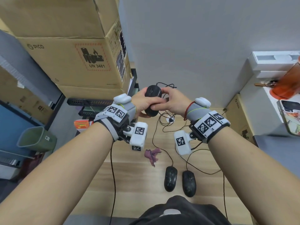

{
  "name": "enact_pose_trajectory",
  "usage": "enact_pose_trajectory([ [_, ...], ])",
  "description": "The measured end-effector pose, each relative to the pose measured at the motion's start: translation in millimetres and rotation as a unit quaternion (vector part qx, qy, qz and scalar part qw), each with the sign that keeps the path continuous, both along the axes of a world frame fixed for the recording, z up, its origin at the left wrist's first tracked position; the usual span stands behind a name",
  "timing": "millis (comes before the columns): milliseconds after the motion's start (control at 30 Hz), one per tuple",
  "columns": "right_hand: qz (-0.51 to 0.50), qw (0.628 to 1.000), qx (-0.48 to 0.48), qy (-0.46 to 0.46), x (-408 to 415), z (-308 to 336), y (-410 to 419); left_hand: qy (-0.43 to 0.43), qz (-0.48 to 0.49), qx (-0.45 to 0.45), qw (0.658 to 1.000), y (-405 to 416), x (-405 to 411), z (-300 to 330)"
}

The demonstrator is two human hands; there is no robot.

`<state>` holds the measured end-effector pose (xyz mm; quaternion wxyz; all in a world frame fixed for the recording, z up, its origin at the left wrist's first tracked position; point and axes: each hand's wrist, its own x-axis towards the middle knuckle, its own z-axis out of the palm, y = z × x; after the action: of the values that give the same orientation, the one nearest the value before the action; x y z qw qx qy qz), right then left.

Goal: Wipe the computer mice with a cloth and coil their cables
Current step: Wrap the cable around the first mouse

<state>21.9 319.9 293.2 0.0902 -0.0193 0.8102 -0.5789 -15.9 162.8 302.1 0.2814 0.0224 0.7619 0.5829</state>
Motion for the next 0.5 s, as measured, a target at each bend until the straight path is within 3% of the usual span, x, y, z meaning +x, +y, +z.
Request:
enact_pose_trajectory([
  [233,-0.118,0.988,0.099,-0.021,-10.7,-6.2,20.2,0.183,-0.001,-0.080,0.980,-6.8,-13.1,3.2],
  [367,-0.193,0.975,0.113,0.012,-13.6,-5.8,26.0,0.214,-0.030,-0.084,0.973,-7.7,-15.2,7.6],
  [500,-0.173,0.963,0.179,0.101,-19.9,-1.5,25.5,0.229,-0.043,-0.059,0.971,-5.4,-13.8,13.1],
])
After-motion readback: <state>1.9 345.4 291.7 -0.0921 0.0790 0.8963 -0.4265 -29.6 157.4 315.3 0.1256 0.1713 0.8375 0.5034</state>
